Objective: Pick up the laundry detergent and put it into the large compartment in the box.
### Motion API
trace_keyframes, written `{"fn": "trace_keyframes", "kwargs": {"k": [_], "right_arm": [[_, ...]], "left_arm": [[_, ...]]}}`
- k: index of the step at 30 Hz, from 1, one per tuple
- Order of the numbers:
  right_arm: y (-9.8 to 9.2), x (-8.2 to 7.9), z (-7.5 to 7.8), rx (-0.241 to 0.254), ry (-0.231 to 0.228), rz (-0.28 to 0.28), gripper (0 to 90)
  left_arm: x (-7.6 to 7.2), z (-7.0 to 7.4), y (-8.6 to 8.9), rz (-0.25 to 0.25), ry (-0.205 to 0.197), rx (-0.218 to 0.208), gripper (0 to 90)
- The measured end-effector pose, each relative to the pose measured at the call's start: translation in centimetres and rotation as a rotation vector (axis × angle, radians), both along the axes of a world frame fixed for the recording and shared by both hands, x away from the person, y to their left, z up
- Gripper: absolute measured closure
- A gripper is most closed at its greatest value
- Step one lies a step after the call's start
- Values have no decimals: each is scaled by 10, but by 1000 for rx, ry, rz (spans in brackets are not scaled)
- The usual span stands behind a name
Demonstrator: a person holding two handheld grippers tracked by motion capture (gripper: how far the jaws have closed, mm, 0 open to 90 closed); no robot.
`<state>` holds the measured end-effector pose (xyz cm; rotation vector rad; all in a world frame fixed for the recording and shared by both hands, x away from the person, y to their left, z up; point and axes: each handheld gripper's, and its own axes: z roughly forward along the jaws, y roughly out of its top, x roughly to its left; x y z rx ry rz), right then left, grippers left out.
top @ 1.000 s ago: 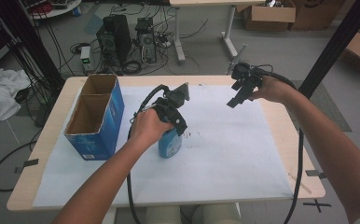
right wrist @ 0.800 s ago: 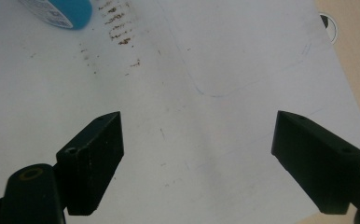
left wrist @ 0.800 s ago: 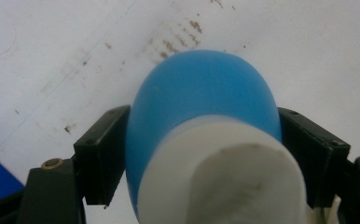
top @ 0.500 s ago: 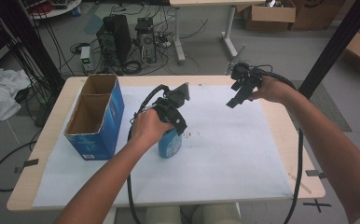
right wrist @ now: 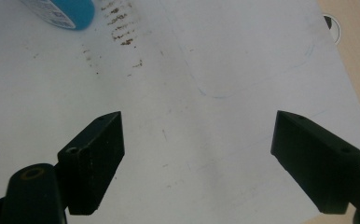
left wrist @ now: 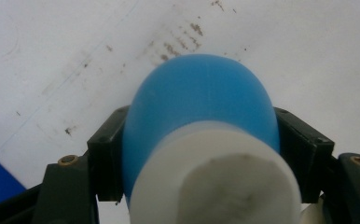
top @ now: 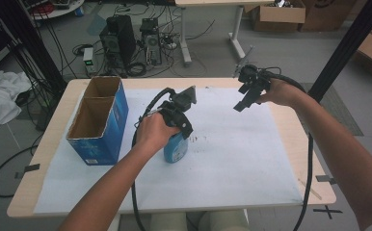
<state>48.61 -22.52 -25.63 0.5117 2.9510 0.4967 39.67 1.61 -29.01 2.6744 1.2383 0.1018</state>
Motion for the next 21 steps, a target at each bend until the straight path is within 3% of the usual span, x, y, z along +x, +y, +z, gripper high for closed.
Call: {"fn": "trace_keyframes", "kwargs": {"k": [21], "right_arm": [[0,0,-1,-1,6,-2,173]], "left_arm": [[0,4,3,-3,-12,0,377]]}}
